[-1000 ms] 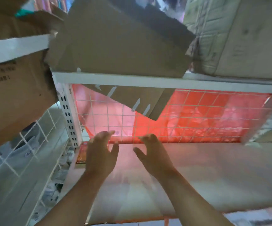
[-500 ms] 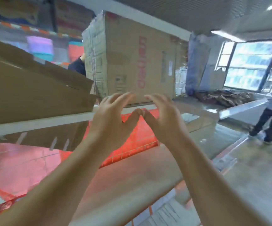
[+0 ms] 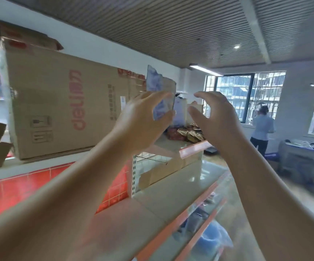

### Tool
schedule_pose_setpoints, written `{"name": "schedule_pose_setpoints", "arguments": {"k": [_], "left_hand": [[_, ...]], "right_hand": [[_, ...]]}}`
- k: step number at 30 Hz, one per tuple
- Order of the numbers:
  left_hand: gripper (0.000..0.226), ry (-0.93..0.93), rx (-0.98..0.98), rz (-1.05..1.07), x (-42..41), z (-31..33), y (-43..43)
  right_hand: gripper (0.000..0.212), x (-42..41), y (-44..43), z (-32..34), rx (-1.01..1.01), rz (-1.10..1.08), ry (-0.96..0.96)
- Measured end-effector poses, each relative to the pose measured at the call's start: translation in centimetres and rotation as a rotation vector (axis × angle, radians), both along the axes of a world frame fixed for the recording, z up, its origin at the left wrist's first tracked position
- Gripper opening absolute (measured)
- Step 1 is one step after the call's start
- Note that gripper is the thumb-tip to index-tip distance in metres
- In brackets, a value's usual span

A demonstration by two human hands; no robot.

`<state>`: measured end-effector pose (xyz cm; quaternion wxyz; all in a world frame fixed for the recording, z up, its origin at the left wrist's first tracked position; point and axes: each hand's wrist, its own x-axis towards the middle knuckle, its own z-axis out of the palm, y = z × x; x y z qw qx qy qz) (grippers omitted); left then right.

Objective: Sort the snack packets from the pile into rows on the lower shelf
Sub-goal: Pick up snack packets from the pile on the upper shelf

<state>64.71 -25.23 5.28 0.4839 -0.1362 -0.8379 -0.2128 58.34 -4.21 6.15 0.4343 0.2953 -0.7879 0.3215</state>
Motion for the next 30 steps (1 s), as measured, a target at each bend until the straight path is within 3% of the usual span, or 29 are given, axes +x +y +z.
{"name": "schedule_pose_setpoints", "arguments": {"k": [7, 14, 30], "left_hand": [[0.049, -0.043, -0.004, -0.046, -8.6, 0.4, 8.3], [0.050, -0.151, -0.031, -0.052, -18.6, -0.7, 12.2], [0.048, -0.304, -0.189, -0.023, -45.4, 3.6, 12.4]], "right_hand": [[0.044, -6.1, 9.5, 0.6, -0.027, -0.079, -0.009], [0.044, -15.0, 15.0, -0.6, 0.009, -0.166, -0.139], [0.044, -39.7, 16.8, -0.7, 0.087, -0.226, -0.261]]}}
